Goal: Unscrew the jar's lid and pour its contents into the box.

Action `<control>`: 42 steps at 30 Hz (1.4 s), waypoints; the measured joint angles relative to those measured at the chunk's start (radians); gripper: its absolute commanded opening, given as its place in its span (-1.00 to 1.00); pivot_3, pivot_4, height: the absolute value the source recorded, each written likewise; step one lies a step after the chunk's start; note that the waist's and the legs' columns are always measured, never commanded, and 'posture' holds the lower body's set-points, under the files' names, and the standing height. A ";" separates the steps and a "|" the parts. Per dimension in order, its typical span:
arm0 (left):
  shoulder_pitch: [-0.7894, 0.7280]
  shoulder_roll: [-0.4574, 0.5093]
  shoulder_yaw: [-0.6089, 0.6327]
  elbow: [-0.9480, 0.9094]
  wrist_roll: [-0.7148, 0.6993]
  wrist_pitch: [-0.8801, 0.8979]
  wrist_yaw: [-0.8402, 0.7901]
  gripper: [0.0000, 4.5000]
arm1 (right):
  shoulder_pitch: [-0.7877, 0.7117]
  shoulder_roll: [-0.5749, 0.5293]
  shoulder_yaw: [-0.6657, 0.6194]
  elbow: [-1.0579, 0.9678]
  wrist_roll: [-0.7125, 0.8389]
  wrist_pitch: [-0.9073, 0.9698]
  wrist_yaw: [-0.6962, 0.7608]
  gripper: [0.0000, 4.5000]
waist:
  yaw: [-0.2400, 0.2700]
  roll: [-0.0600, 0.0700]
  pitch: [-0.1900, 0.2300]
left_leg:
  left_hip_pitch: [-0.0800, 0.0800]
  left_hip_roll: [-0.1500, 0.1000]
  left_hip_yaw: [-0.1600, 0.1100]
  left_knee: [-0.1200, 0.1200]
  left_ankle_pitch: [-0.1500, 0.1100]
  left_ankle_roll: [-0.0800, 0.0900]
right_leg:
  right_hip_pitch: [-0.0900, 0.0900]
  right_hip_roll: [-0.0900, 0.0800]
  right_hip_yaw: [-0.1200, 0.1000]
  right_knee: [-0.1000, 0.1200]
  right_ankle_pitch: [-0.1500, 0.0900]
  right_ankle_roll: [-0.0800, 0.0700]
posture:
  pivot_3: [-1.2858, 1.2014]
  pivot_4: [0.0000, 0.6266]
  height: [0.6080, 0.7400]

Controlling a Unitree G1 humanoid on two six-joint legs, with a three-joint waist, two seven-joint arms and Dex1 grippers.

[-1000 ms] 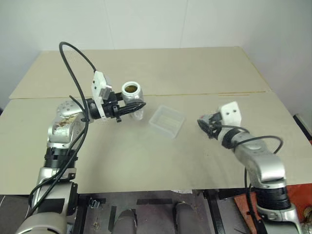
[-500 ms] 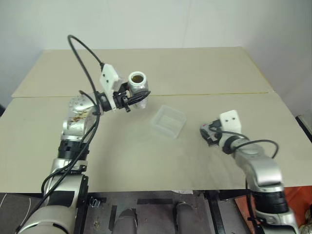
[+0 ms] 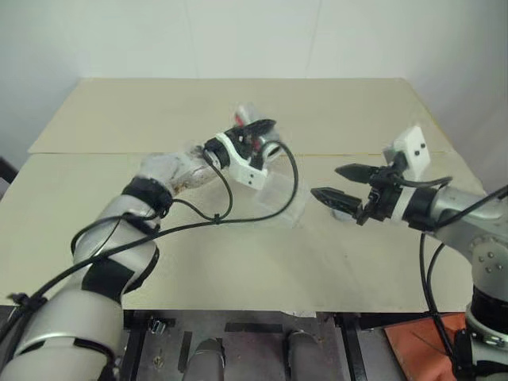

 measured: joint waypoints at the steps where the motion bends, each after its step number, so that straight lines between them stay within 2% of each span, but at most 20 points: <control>1: -0.017 -0.013 -0.043 0.030 0.049 0.005 0.061 -0.14 | -0.001 -0.003 0.004 0.001 0.005 0.000 0.003 0.99 | 0.002 0.000 0.000 | -0.001 0.000 0.000 0.000 0.000 0.000 | -0.001 0.000 0.000 0.000 0.000 0.000 | 0.03 -0.52 1.00; 5: -0.068 -0.064 -0.190 0.116 0.208 0.085 0.233 -0.14 | -0.003 -0.022 0.019 0.008 0.030 0.000 0.023 0.99 | 0.012 0.000 0.000 | -0.002 0.000 0.000 0.000 0.000 0.000 | -0.002 0.000 0.000 0.001 0.000 0.000 | 0.03 -0.52 1.00; 9: -0.103 -0.110 -0.261 0.163 0.285 0.174 0.323 -0.14 | -0.004 -0.023 0.029 0.010 0.042 -0.001 0.021 0.99 | 0.016 0.000 0.000 | -0.003 0.000 0.000 0.000 0.000 0.000 | -0.002 0.000 0.000 0.001 0.000 0.000 | 0.03 -0.52 1.00; 13: -0.103 -0.147 -0.273 0.194 0.287 0.230 0.357 -0.14 | 0.000 -0.022 0.027 0.002 0.064 -0.001 0.006 0.99 | 0.015 -0.001 0.000 | -0.004 0.000 0.000 0.000 0.000 -0.001 | -0.003 0.000 0.000 0.001 0.000 0.000 | 0.03 -0.52 1.00; 22: -0.105 -0.152 -0.275 0.211 0.284 0.247 0.382 -0.14 | 0.028 -0.026 0.015 -0.021 0.103 -0.003 -0.013 0.99 | 0.015 -0.001 0.000 | -0.003 0.000 0.000 0.000 0.001 -0.001 | -0.003 0.000 0.000 0.001 0.000 0.000 | 0.03 -0.52 1.00; 26: -0.104 -0.150 -0.239 0.212 0.225 0.201 0.364 -0.14 | 0.028 -0.033 0.015 -0.021 0.106 -0.009 -0.012 0.99 | 0.015 -0.001 0.000 | -0.004 0.000 0.000 0.000 0.001 -0.001 | -0.003 0.000 0.000 0.002 0.000 0.000 | 0.03 -0.52 1.00; 30: -0.081 -0.135 -0.054 0.219 0.004 0.075 0.185 -0.14 | 0.029 -0.035 0.017 -0.021 0.106 -0.016 -0.013 0.99 | 0.013 -0.001 0.000 | -0.003 0.000 0.001 0.000 0.002 -0.003 | -0.003 0.000 0.000 0.002 0.000 0.000 | 0.03 -0.52 1.00; 32: -0.026 -0.134 0.129 0.217 -0.211 0.027 -0.027 -0.14 | 0.035 -0.041 0.017 -0.022 0.106 -0.023 -0.012 0.99 | 0.010 0.000 0.000 | -0.003 0.000 0.001 0.000 0.004 -0.006 | -0.003 -0.001 0.000 0.002 0.000 0.000 | 0.03 -0.52 1.00; 34: 0.036 -0.148 0.341 0.211 -0.469 0.070 -0.292 -0.14 | 0.043 -0.051 0.015 -0.023 0.106 -0.030 -0.012 0.99 | 0.007 0.000 0.000 | -0.003 0.000 0.001 0.000 0.004 -0.007 | -0.003 -0.001 0.000 0.003 0.000 0.000 | 0.03 -0.52 1.00; 36: 0.072 -0.169 0.551 0.177 -0.728 0.225 -0.551 -0.14 | 0.057 -0.057 0.009 -0.025 0.107 -0.036 -0.012 0.99 | 0.004 0.000 0.000 | -0.003 0.000 0.001 0.000 0.004 -0.006 | -0.003 -0.001 -0.001 0.004 0.000 0.000 | 0.03 -0.52 1.00; 38: 0.076 -0.191 0.747 0.098 -0.962 0.514 -0.736 -0.14 | 0.064 -0.057 0.002 -0.028 0.109 -0.041 -0.012 0.99 | -0.003 0.000 0.000 | -0.004 0.000 0.000 0.001 0.003 -0.005 | -0.002 -0.001 -0.001 0.006 0.000 0.000 | 0.03 -0.52 1.00; 40: 0.096 -0.190 0.856 -0.005 -1.098 0.744 -0.810 -0.14 | 0.065 -0.057 0.002 -0.032 0.110 -0.049 -0.013 0.99 | -0.012 0.000 0.000 | -0.004 0.000 -0.001 0.002 0.003 -0.005 | -0.001 -0.001 -0.002 0.005 0.000 0.001 | 0.03 -0.52 1.00; 42: 0.180 -0.212 0.919 -0.172 -1.180 0.867 -0.812 -0.14 | 0.065 -0.057 0.002 -0.031 0.110 -0.050 -0.015 0.99 | -0.019 0.000 0.000 | -0.004 0.000 -0.001 0.004 0.003 -0.005 | 0.000 -0.001 -0.002 0.005 0.000 0.001 | 0.03 -0.52 1.00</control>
